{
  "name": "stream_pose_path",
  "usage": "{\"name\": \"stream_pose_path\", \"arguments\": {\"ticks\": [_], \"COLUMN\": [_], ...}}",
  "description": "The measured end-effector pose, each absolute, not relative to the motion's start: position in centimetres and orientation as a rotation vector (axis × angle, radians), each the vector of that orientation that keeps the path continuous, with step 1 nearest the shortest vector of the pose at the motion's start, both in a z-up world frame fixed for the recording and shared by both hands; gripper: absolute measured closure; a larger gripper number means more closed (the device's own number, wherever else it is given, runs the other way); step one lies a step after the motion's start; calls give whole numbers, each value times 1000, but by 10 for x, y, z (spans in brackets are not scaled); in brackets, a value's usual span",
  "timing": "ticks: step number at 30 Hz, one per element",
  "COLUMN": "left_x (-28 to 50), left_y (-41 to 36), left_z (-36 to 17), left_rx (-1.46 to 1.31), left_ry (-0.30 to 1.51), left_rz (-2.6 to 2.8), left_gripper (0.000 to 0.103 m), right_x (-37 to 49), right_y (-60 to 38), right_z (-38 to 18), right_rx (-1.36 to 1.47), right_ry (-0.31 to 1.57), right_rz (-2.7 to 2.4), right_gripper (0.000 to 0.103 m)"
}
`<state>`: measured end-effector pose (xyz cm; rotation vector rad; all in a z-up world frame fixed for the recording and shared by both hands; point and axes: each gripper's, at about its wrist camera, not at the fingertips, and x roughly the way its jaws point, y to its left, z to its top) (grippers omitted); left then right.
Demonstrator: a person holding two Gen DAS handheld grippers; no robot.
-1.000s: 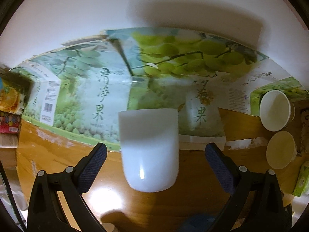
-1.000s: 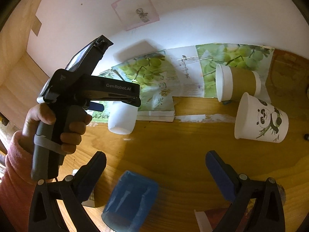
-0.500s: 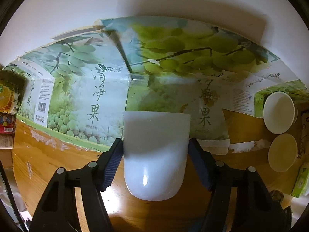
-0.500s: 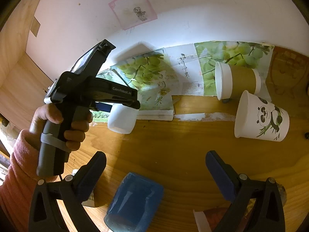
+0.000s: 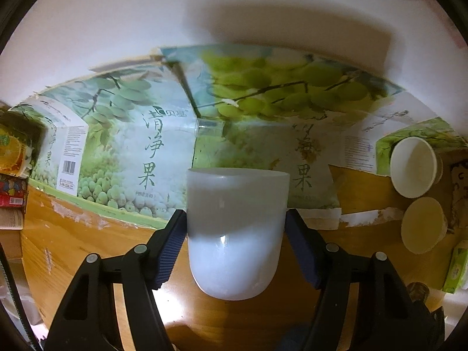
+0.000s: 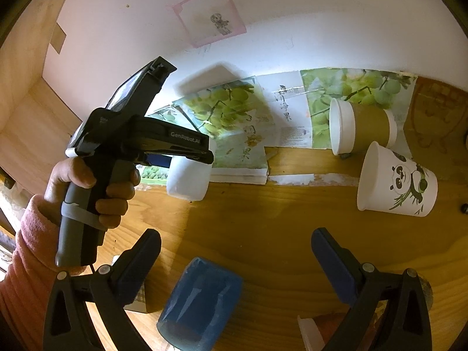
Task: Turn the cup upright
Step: 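Lift the white frosted cup with the left gripper away from the wall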
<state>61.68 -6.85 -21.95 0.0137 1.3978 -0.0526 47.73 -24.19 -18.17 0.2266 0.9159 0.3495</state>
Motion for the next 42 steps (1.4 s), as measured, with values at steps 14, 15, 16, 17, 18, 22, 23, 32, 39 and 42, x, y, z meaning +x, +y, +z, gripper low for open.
{"name": "stream_pose_path", "arguments": {"ticks": [14, 15, 16, 17, 18, 22, 23, 32, 39, 42], "left_x": [577, 572, 568, 564, 559, 538, 534, 491, 459, 445], "left_y": [-63, -62, -61, -62, -63, -59, -58, -49, -42, -39], "left_z": [-160, -158, -155, -152, -149, -135, -132, -106, -89, -81], "left_rx": [38, 38, 37, 36, 37, 18, 17, 19, 8, 8], "left_ry": [1316, 1312, 1308, 1304, 1301, 1281, 1276, 1239, 1208, 1190], "left_rz": [-70, -69, -70, -70, -67, -61, -62, -57, -73, -88], "left_gripper": [31, 31, 31, 31, 31, 31, 31, 31, 31, 31], "right_x": [446, 442, 440, 436, 433, 421, 417, 384, 350, 333], "right_y": [-237, -237, -236, -236, -235, -231, -231, -231, -232, -228], "right_z": [-151, -148, -146, -143, -140, -133, -131, -110, -99, -99], "right_rx": [229, 232, 232, 231, 227, 232, 238, 221, 213, 216], "right_ry": [847, 842, 838, 832, 828, 823, 822, 800, 770, 776], "right_rz": [341, 344, 347, 347, 345, 333, 335, 325, 293, 301], "right_gripper": [0, 0, 0, 0, 0, 0, 0, 0, 0, 0]}}
